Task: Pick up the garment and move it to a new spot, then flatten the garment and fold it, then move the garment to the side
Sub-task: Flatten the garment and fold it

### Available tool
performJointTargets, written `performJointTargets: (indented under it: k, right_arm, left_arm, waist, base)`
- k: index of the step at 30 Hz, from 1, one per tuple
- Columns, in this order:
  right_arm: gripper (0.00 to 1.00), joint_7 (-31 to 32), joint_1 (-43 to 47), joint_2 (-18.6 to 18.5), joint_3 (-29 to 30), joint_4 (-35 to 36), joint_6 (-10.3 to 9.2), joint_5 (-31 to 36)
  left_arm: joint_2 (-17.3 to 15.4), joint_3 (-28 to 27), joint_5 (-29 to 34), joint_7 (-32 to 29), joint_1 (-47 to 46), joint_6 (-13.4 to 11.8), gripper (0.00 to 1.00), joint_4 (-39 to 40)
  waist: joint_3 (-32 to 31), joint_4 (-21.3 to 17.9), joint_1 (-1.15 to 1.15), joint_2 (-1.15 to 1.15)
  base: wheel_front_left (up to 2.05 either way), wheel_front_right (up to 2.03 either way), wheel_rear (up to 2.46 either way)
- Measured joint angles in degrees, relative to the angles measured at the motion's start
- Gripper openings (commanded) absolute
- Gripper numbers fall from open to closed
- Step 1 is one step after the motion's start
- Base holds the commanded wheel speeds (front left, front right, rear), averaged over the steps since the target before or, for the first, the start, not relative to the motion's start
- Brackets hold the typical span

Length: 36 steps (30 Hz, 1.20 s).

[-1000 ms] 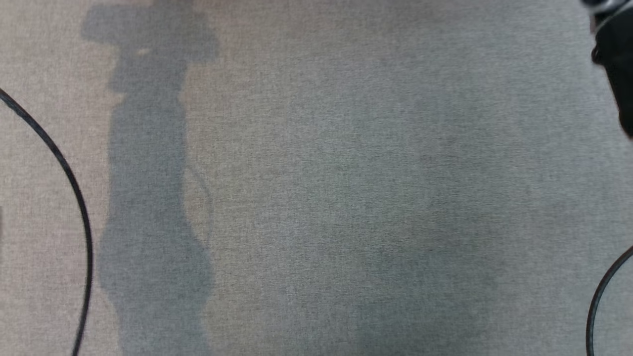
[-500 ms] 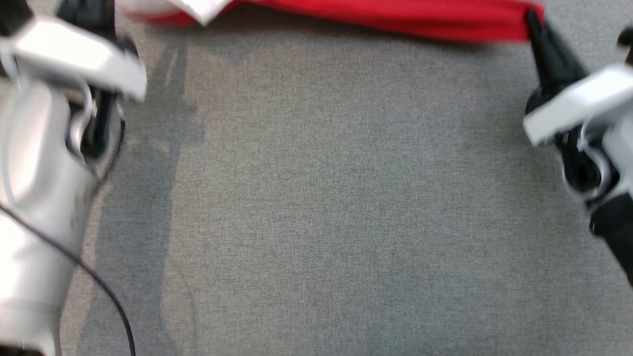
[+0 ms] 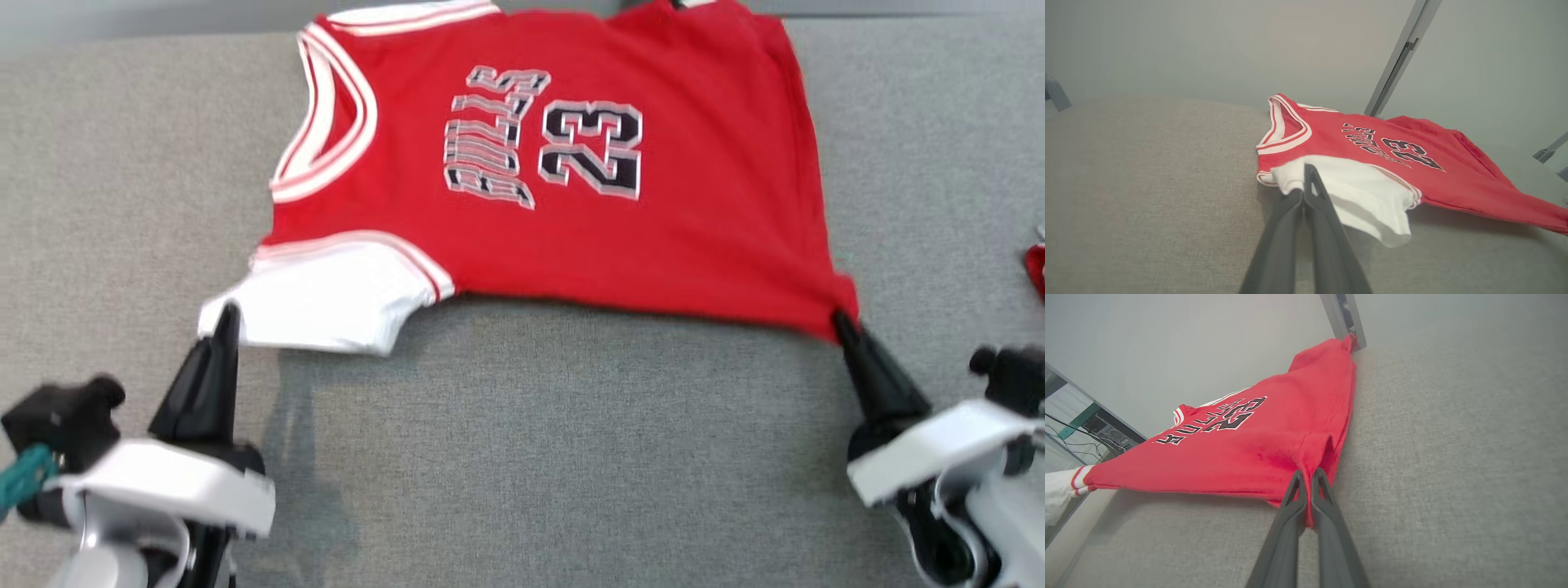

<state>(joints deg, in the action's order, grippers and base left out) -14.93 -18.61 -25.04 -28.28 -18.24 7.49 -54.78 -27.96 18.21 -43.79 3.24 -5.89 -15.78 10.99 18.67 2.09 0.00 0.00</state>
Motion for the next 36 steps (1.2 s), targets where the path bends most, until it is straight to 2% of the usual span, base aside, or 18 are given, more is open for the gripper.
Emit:
performJointTargets:
  k: [2,6,13,19,23,30,36]
  right_arm:
    - [0.0,0.7,3.62,-0.25,0.55,1.89,0.0,1.09]
    - [0.0,3.02,10.89,-0.51,3.67,5.65,0.0,1.9]
    - [0.0,8.62,22.28,-0.07,10.71,11.57,0.0,4.11]
    - [0.0,15.78,32.49,2.36,18.64,17.09,0.0,7.66]
    - [0.0,20.02,36.17,4.58,23.27,20.61,0.0,10.77]
    - [0.0,26.74,37.24,9.27,27.22,25.16,0.0,13.92]
    - [0.0,31.27,33.76,11.76,28.82,26.63,0.0,15.51]
  left_arm:
    - [-0.67,-0.67,-0.37,-1.08,4.07,-2.3,0.0,3.86]
    - [-2.36,-0.45,-1.77,-4.56,11.32,-5.27,0.0,9.81]
    - [-4.34,0.1,-3.0,-8.38,19.2,-8.6,0.0,16.7]
    - [-7.47,0.74,-3.69,-12.5,25.11,-11.02,0.0,22.43]
    - [-9.28,0.63,-3.75,-14.19,26.86,-12.01,0.0,25.77]
    - [-10.54,-1.34,-3.79,-14.29,25.65,-11.56,0.0,26.26]
    - [-10.47,-1.33,-4.87,-14.39,18.49,-7.58,0.0,22.6]
  waist:
    - [-1.37,-0.01,0.0,0.0]
    - [-4.05,0.05,0.0,0.0]
    - [-7.61,0.56,0.0,0.0]
    - [-9.88,1.74,0.0,0.0]
    - [-10.39,2.33,0.0,0.0]
    - [-9.7,2.01,0.0,0.0]
    - [-7.97,0.7,0.0,0.0]
  base:
    - [0.0,0.0,0.0]
    - [0.0,0.0,0.0]
    - [0.0,0.0,0.0]
    - [0.0,0.0,0.0]
    - [0.0,0.0,0.0]
    - [0.0,0.0,0.0]
    - [0.0,0.0,0.0]
